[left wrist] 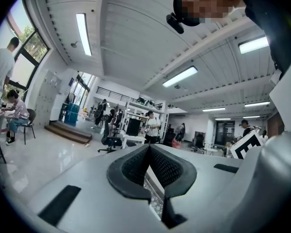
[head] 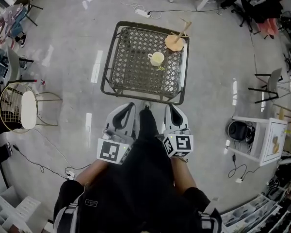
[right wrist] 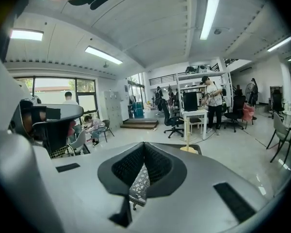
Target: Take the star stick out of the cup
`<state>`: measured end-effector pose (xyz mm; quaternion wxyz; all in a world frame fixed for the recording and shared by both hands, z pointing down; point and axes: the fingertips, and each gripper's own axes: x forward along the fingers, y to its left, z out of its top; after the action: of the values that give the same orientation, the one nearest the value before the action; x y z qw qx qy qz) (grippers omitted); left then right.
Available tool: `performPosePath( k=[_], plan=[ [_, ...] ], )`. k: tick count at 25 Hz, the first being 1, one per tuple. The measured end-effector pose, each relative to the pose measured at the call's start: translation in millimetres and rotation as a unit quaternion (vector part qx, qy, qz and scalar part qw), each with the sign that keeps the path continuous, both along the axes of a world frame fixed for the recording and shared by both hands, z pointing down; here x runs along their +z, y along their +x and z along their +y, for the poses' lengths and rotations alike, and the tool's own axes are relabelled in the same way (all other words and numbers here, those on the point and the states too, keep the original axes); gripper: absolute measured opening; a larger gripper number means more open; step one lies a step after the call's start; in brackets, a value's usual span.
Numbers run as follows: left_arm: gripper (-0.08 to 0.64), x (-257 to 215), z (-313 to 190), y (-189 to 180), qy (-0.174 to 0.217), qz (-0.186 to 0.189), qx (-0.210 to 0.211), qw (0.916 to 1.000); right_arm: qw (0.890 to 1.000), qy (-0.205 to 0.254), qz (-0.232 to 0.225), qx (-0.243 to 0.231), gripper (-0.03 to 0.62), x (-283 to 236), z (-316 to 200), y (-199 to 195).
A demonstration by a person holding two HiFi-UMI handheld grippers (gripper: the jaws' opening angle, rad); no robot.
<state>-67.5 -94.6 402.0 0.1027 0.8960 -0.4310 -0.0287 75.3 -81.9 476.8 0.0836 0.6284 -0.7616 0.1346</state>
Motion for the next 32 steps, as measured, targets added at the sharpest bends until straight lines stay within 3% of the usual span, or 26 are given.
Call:
performPosePath(
  k=[9,13,18,22,26,32],
  plan=[
    [0.017,11.7,-61.0,19.5,0.0,-0.018,-0.006,0.9998,0.997,-0.06,0.046,-0.026,0.011,46.1,-65.5,27.1],
    [0.016,23.6,-92.8,21.9,-0.019,-0.02,-0.005,0.9996,0.988,-0.103,0.098,-0.063,0.027,84.4,-100.0,28.3],
    [0.016,32.1,-127.9,28.6,-0.03,-0.019,-0.012,0.9993,0.971,-0.159,0.131,-0.117,0.035,128.7,-133.4,34.6],
    [0.015,35.4,-150.0,33.0,-0.041,-0.015,-0.014,0.9989,0.941,-0.187,0.23,-0.165,0.043,162.4,-153.3,37.2],
    [0.016,38.4,-168.8,38.8,-0.042,-0.027,-0.008,0.9987,0.897,-0.191,0.335,-0.215,0.049,189.6,-168.1,36.0],
    [0.017,42.2,-196.1,48.5,-0.053,-0.02,-0.011,0.9984,0.832,-0.198,0.445,-0.266,0.057,227.8,-184.2,41.2]
  ],
)
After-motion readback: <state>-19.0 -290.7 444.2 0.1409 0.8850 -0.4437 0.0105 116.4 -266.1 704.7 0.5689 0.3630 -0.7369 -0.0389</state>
